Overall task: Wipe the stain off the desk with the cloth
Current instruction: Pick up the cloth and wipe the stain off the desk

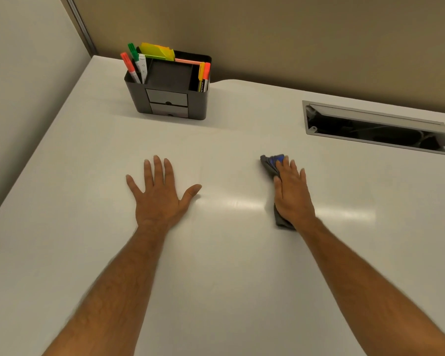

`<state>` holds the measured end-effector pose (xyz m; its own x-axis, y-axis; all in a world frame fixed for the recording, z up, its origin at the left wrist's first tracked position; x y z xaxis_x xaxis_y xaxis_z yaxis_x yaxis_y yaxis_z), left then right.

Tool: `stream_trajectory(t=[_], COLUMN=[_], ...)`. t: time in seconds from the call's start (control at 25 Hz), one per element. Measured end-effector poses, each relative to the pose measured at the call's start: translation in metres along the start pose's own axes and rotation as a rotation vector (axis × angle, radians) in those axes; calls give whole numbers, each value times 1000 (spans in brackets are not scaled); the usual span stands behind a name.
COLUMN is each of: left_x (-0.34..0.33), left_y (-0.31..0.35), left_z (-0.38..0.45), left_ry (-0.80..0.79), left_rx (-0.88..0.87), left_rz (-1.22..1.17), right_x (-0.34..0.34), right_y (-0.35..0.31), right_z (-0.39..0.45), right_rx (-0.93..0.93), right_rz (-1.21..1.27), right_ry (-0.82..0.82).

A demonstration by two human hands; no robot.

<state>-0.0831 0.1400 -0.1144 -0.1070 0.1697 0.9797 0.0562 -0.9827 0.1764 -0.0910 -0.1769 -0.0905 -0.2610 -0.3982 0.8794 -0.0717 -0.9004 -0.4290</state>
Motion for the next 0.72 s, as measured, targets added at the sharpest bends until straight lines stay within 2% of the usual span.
stream_trajectory(t=[0.16, 0.36, 0.72], left_x=[1, 3, 4], left_y=[1, 1, 1], left_z=[0, -1, -1], left_ry=[1, 5, 18], left_rx=[-3, -5, -3], left_rz=[15, 23, 17], right_x=[-17, -24, -32], right_y=[-21, -35, -101], right_z=[17, 12, -77], right_rx=[210, 309, 542], right_rz=[-58, -110, 37], right_ry=[-59, -92, -213])
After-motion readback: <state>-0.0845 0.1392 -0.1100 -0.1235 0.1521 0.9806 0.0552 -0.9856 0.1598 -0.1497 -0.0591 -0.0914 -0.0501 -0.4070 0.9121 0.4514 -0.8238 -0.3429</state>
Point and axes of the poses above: each hand's wrist, its own z-axis towards the middle knuckle, its own x-axis out of the back of the hand, y = z × x, the point moved 5 cm from there along z, towards the middle knuckle, and after that the axes turned 13 degrees about y, right-handed, at the moved point
